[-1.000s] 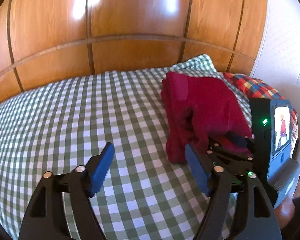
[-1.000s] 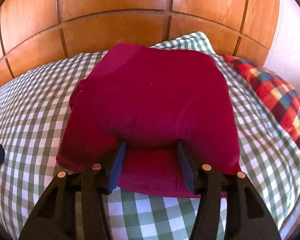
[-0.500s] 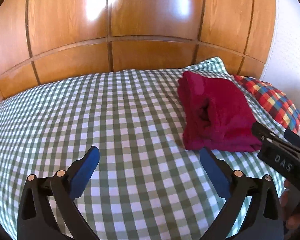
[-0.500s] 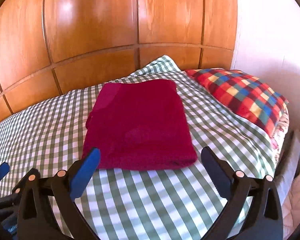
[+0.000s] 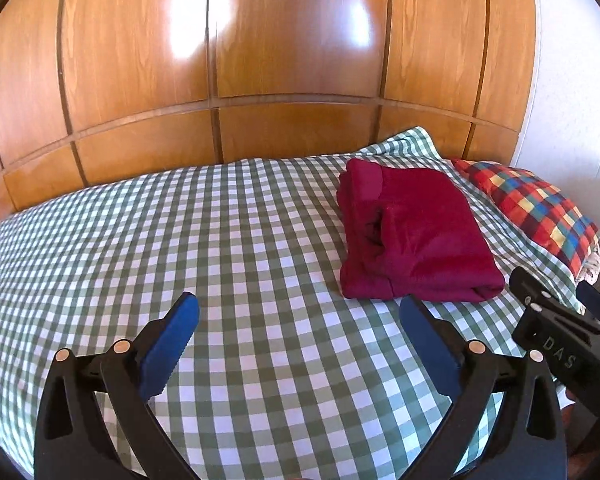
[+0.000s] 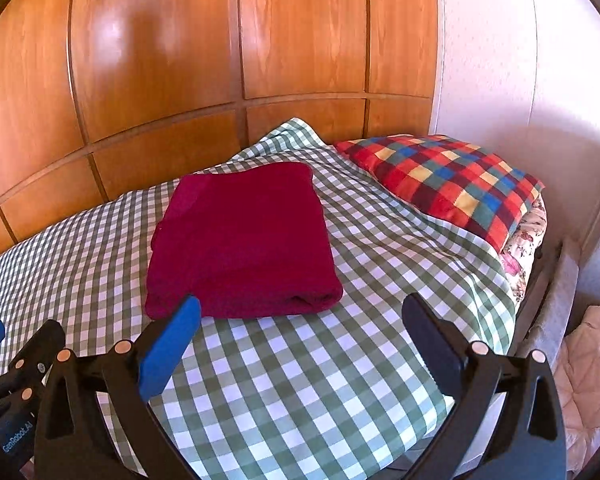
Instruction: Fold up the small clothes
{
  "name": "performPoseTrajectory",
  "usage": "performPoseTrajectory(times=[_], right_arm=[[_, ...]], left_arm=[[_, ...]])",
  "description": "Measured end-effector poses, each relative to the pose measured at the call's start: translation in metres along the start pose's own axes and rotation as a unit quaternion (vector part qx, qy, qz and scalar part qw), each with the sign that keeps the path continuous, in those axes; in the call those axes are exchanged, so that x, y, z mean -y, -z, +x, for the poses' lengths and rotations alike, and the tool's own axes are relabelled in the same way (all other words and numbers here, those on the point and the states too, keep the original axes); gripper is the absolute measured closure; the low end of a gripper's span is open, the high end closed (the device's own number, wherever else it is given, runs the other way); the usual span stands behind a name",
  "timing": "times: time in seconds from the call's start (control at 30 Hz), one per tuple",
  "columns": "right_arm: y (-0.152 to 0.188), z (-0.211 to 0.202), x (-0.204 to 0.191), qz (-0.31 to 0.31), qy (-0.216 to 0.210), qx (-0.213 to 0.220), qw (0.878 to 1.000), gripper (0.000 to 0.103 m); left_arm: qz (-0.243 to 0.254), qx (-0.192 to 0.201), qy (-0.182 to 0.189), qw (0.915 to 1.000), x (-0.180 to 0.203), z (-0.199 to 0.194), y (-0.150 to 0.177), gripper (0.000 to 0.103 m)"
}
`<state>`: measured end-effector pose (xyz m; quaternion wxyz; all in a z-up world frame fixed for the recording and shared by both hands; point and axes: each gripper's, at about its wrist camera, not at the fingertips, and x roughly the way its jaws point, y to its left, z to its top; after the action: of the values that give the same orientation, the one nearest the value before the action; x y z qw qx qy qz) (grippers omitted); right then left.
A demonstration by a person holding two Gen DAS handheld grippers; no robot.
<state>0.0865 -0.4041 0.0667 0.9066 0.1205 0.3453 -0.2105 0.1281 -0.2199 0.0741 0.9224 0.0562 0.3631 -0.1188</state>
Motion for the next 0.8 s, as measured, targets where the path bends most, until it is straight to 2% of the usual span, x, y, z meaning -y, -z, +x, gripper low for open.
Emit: performPoseTrajectory(times=[0.23, 0.8], right_arm=[[0.0039, -0.0028, -0.0023, 0.003, -0.009, -0.002, 1.0, 0.003], [0.0101, -0.0009, -0.0051, 0.007, -0.01, -0.014, 1.0, 0.003]], left_arm=[[0.007, 0.013, -0.001, 0.9999, 0.0043, -0.0082, 0.0003, 0.004], [0.006, 0.018, 0.007, 0.9998, 0.0047, -0.0106, 0.0001, 0.004]])
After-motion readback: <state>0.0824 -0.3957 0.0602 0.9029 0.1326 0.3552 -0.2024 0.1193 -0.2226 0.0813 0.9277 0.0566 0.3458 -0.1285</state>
